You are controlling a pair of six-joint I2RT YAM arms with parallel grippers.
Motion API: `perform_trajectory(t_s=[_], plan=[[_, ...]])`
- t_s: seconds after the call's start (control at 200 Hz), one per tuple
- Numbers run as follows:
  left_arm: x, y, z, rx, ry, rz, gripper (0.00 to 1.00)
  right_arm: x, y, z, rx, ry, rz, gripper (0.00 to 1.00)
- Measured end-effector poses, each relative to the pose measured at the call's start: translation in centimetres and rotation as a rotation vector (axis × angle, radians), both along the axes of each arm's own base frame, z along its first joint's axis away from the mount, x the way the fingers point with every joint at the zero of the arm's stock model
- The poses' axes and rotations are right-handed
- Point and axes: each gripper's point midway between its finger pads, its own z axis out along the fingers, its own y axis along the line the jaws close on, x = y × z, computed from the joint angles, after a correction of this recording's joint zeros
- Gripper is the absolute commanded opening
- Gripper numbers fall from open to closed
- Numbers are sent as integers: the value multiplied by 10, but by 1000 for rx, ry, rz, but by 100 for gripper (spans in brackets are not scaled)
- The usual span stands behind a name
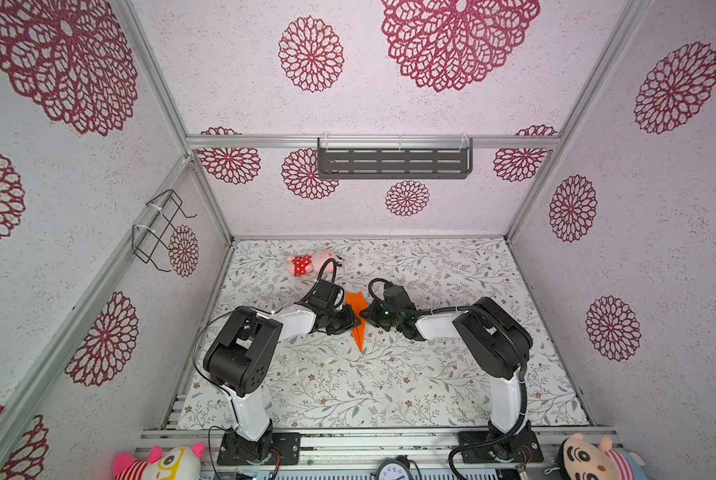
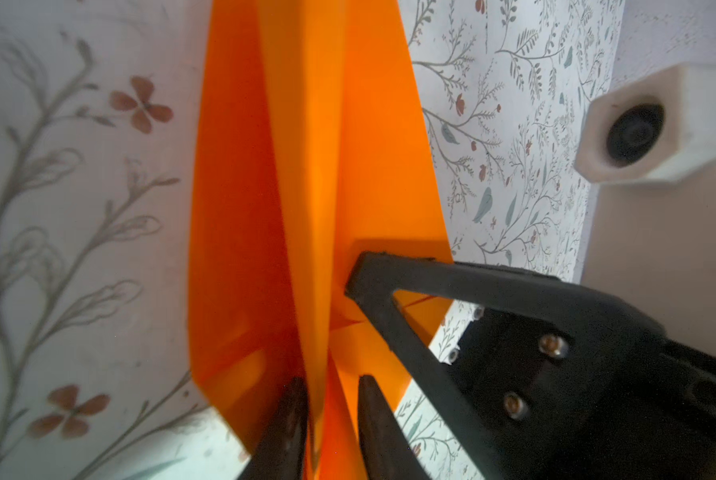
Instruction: Fold a paper plane with a square sheet of paper (pick it up from the middle)
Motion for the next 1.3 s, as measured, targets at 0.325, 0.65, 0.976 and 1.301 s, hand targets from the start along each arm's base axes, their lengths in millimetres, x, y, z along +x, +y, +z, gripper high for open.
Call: perform_trajectory(t_s=[0.325, 0.65, 0.976, 1.301], plan=[[-2, 2, -5, 14, 13, 0, 5, -1, 0, 0, 5, 7, 0, 3], [-5, 12, -3, 95, 35, -16, 0, -4, -19, 2, -83, -37, -12, 48], [-12, 63, 29, 442, 8, -31, 0, -2, -89, 59, -282, -236, -193, 63], [-30, 78, 14, 680, 70, -89, 2, -10, -127, 39, -437, -218, -273, 63]])
